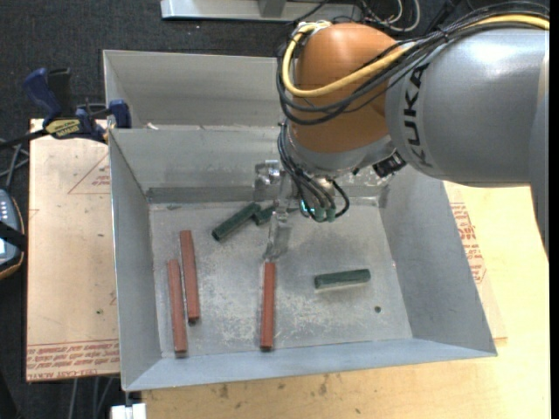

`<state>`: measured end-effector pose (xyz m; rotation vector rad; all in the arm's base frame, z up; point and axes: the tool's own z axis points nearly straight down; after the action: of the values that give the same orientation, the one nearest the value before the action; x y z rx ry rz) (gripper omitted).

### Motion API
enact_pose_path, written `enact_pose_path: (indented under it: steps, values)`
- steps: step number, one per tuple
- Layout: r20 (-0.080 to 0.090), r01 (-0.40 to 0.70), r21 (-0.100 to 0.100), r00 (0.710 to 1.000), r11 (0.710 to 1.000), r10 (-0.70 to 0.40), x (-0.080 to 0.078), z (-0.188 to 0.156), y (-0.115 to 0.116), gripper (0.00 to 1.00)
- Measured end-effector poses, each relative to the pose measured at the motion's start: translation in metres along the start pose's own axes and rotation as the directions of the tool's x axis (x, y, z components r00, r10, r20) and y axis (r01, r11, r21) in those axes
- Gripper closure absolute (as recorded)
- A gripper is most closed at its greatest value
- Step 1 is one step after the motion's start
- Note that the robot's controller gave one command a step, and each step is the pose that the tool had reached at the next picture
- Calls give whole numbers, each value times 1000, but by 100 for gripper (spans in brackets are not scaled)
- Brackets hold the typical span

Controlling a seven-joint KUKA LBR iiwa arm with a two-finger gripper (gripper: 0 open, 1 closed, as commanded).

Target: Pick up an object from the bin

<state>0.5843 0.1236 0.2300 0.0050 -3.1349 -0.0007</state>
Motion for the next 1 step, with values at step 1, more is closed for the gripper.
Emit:
enact_pose_path:
  steps: [1]
  values:
    - [8,-3,-1,1000,1000,3,-2,-5,-1,0]
